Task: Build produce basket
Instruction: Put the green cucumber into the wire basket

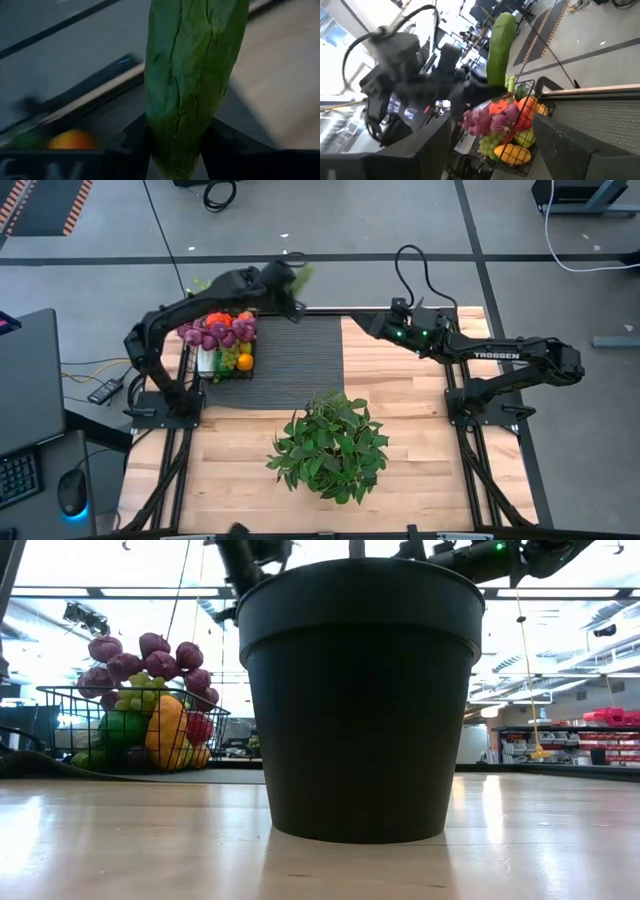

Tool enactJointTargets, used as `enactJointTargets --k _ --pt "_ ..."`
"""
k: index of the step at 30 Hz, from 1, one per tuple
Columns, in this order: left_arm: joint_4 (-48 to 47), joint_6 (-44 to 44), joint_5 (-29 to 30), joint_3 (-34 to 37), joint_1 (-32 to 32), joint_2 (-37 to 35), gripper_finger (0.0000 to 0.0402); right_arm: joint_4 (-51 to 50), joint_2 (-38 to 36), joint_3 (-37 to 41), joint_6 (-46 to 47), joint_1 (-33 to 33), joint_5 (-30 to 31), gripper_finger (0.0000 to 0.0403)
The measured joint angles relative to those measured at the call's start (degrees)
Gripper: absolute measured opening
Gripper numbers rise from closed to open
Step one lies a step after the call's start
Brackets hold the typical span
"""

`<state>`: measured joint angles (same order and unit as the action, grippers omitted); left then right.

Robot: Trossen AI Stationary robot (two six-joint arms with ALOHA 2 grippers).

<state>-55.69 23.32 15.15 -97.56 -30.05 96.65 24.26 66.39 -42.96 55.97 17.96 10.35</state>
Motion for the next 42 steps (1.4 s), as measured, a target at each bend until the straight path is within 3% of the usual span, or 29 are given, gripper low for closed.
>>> enactJointTargets --k 11,21,34,42 --pt "-20.42 -7.54 10.64 0.02 -10.96 -0.34 0.0133 -0.27 0.00 0.00 -0.01 0.00 -1.10 0.0277" --pt "-33.79 -17.83 9.31 0.15 -15.96 -0.34 0.0137 -1.81 0.00 -0.01 -0.18 0.00 -1.16 0.0276" --pt "-34.37 -27.29 6.47 12.21 -20.71 -1.02 0.0212 -2.21 -0.02 -0.02 -0.21 0.02 -2.97 0.0276" --pt "-34.39 -27.07 7.29 10.38 -20.95 -1.98 0.0248 -2.35 -0.02 -0.02 -0.47 0.09 -3.00 0.0275"
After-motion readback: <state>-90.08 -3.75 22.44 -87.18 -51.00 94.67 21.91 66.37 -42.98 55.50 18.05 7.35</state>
